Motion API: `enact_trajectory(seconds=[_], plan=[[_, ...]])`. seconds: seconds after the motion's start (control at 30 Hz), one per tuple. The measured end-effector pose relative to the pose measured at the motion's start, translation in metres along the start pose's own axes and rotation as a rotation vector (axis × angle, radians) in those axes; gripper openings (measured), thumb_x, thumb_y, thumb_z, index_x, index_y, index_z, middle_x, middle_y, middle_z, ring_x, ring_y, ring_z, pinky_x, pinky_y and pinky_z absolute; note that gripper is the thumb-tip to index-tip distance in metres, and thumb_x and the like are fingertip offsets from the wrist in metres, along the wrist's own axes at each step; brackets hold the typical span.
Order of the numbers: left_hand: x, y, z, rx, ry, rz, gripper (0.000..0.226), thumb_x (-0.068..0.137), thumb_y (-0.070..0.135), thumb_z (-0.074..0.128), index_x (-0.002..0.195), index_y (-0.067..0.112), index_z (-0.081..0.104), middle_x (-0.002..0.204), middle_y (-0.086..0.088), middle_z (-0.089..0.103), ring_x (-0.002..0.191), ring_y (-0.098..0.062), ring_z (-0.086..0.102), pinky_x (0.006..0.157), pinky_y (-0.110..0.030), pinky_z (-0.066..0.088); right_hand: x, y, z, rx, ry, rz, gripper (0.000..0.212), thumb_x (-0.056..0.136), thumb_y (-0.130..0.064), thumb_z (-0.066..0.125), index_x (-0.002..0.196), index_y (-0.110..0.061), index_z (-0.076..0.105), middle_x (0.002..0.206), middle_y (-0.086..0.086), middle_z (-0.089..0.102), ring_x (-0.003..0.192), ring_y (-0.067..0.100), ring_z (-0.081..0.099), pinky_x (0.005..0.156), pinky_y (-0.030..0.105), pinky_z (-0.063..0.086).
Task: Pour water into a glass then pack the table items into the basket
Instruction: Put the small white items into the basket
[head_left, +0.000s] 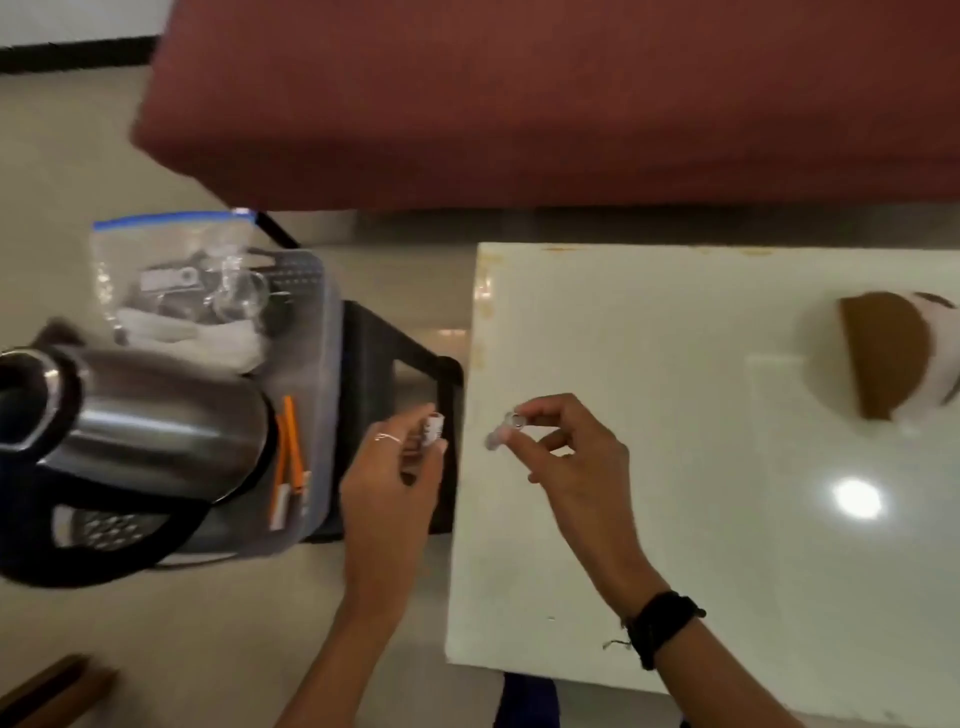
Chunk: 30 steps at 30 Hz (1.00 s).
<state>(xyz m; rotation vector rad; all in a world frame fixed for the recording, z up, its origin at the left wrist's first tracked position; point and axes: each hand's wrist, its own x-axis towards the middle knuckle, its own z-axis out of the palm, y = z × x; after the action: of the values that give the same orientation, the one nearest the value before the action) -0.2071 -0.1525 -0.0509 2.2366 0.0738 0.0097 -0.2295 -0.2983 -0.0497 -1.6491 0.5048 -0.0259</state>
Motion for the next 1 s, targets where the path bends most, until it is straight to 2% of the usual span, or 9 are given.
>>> enact_trajectory(seconds=[0.07,0.13,0.27,0.3,0.47,0.53,0.63,0.87,1.0], plan=[[0.012,-0.034,-0.041,0.069,0.135,-0.065,0.026,0.084,0.009,0.065,0.108,0.018,0.065,0.094,0.0,0.066,0.085,-0.014,0.064,0.079,-0.021,0.049,-0.001,-0.01,0.052,-0.045,-0.123,-0.052,0.008,0.08,-0.022,0.069,0.081,-0.027,0.063,0.08,-0.012,0.07,0.068,0.004,0.061,0.059,0.011,0.046],[0.02,-0.059,-0.069,0.067,0.19,-0.138,0.026,0.084,0.007,0.064,0.108,0.015,0.065,0.097,-0.005,0.067,0.087,-0.019,0.064,0.081,-0.028,0.05,-0.002,-0.015,0.092,-0.098,-0.205,-0.073,0.008,0.081,-0.023,0.069,0.086,-0.023,0.063,0.072,-0.009,0.068,0.066,0.004,0.059,0.058,0.01,0.044],[0.028,-0.092,-0.104,0.085,0.201,-0.2,0.029,0.084,0.009,0.061,0.111,0.021,0.062,0.093,0.004,0.063,0.074,0.003,0.058,0.071,0.002,0.038,-0.001,-0.016,0.155,-0.217,-0.334,-0.119,0.008,0.083,-0.022,0.067,0.086,-0.023,0.059,0.074,-0.014,0.061,0.062,0.0,0.054,0.059,0.01,0.041],[0.03,-0.096,-0.106,0.08,0.192,-0.221,0.03,0.084,0.009,0.061,0.11,0.023,0.06,0.091,0.006,0.063,0.074,0.004,0.058,0.067,0.002,0.037,0.0,-0.015,0.165,-0.251,-0.358,-0.127,0.009,0.083,-0.022,0.066,0.084,-0.025,0.057,0.077,-0.014,0.062,0.061,0.0,0.053,0.058,0.011,0.039],[0.024,-0.121,-0.102,0.197,-0.013,-0.367,0.008,0.089,0.024,0.056,0.097,0.024,0.055,0.088,0.0,0.067,0.086,-0.022,0.064,0.076,-0.037,0.053,-0.004,-0.002,0.2,-0.648,-0.474,-0.17,0.006,0.089,-0.02,0.056,0.092,-0.018,0.051,0.086,0.002,0.069,0.074,0.019,0.063,0.06,0.027,0.044],[0.019,-0.13,-0.097,0.241,-0.112,-0.415,0.008,0.086,0.021,0.056,0.094,0.02,0.055,0.088,-0.006,0.067,0.087,-0.03,0.063,0.076,-0.044,0.053,-0.009,0.004,0.209,-0.818,-0.486,-0.257,0.006,0.092,-0.015,0.049,0.086,-0.016,0.048,0.082,0.006,0.067,0.075,0.027,0.064,0.057,0.029,0.037],[0.018,-0.139,-0.093,0.31,-0.173,-0.474,0.01,0.086,0.015,0.054,0.095,0.011,0.056,0.092,-0.015,0.066,0.089,-0.036,0.063,0.077,-0.046,0.054,-0.014,0.008,0.22,-0.968,-0.465,-0.32,0.011,0.091,-0.008,0.045,0.092,-0.012,0.055,0.086,0.009,0.067,0.079,0.03,0.064,0.058,0.03,0.033],[0.024,-0.149,-0.086,0.397,-0.157,-0.423,0.006,0.089,0.012,0.052,0.095,0.014,0.054,0.093,-0.011,0.064,0.087,-0.032,0.062,0.077,-0.046,0.054,-0.01,0.011,0.223,-1.17,-0.514,-0.343,0.02,0.094,-0.005,0.041,0.096,-0.007,0.061,0.091,0.01,0.067,0.082,0.028,0.064,0.06,0.031,0.037],[0.018,-0.142,-0.082,0.284,-0.073,-0.379,0.012,0.092,0.019,0.051,0.102,0.02,0.056,0.095,-0.002,0.063,0.088,-0.021,0.062,0.076,-0.041,0.054,-0.008,0.012,0.209,-1.033,-0.512,-0.439,0.021,0.096,-0.009,0.042,0.101,-0.011,0.062,0.101,0.006,0.064,0.083,0.026,0.065,0.06,0.029,0.038]])
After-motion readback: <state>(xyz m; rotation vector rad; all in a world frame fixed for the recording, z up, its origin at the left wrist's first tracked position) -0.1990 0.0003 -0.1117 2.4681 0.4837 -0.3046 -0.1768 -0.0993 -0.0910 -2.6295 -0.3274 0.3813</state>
